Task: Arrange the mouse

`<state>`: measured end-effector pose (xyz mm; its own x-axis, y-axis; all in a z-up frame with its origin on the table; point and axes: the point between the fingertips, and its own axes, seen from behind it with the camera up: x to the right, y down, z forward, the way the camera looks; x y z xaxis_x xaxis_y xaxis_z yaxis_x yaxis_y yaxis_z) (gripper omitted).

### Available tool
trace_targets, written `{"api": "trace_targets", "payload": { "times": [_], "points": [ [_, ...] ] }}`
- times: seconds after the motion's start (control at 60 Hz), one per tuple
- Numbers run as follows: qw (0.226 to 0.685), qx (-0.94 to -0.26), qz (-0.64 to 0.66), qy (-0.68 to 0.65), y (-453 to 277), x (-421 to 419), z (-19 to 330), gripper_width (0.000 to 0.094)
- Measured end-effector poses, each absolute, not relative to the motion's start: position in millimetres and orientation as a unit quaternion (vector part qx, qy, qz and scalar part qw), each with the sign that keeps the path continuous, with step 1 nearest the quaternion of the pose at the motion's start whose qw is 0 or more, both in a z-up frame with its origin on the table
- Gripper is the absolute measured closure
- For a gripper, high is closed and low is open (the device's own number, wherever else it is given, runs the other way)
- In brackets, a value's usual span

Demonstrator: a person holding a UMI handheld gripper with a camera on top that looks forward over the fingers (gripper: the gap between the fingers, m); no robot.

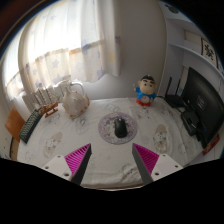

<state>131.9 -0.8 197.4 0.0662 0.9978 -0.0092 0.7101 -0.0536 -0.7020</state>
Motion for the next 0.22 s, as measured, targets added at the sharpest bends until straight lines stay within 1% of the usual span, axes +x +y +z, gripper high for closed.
{"api": "trace_targets", "payload": {
  "times": [0.217],
  "points": [
    [0.279,-0.674,0.266,-0.630,-5.5,141.7,196.1,0.0085]
  ]
}}
